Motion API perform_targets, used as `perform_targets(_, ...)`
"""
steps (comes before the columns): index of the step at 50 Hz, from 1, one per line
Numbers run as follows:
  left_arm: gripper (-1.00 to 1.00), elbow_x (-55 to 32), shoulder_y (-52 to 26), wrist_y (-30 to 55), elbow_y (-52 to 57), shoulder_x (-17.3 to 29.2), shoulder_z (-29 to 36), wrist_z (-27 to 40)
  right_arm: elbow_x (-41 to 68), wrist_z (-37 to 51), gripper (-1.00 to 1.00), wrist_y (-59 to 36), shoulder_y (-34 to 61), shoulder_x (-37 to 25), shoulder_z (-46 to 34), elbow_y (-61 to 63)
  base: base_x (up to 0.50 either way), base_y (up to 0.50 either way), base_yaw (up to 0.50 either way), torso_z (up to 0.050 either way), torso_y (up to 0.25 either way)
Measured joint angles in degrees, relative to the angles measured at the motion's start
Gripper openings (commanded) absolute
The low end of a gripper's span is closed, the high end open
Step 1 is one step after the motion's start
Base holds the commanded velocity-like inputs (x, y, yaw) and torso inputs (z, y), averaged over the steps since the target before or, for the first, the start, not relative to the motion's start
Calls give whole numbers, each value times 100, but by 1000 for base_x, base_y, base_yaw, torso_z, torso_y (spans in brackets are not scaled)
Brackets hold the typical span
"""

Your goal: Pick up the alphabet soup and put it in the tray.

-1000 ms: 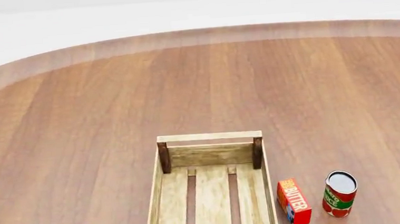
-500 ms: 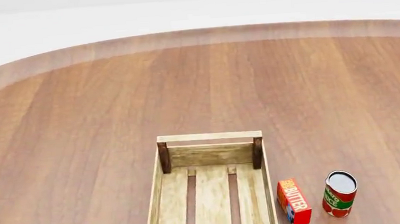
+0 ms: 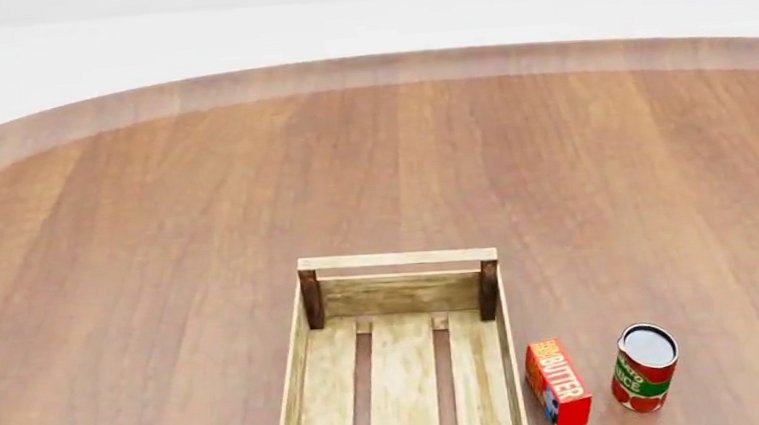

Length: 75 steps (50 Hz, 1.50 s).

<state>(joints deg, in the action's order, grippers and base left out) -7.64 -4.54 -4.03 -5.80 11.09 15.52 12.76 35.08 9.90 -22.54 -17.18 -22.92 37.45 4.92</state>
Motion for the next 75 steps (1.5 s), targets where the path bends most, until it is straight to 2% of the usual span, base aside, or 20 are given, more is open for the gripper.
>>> perform_targets(33, 100, -34, -58, -6, -60, 42, 125, 67, -134, 57, 100, -103, 444, -92, -394, -175, 0, 0, 0, 0, 0)
perform_targets(75, 100, -87, -61, 68, 68, 128, 245, 181, -556, 54, 100, -72, 1409, -252, -1088, -1346, 0, 0, 0, 0, 0)
